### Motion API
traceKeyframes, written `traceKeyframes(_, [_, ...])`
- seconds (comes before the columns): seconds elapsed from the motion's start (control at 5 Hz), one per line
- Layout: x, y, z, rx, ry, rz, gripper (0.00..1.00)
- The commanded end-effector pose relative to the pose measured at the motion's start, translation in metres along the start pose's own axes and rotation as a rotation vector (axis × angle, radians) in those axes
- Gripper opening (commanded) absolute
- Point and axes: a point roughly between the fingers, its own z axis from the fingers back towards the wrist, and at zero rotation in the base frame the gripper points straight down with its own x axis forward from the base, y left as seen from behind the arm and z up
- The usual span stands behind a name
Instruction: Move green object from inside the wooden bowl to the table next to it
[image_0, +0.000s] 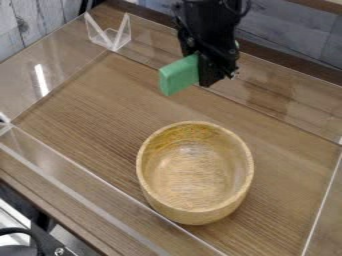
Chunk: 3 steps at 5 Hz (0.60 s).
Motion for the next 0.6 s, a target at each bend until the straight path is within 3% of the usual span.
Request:
traceKeyframes(0.0, [0.012,0.026,0.001,0.021,-0.05,-0.041,0.0])
traceKeyframes(0.2, [0.014,0.038,-0.013,0.005,-0.049,-0.083,0.0])
traceKeyframes(0.4, [0.013,0.032,-0.03,-0.014,-0.05,-0.133,0.0])
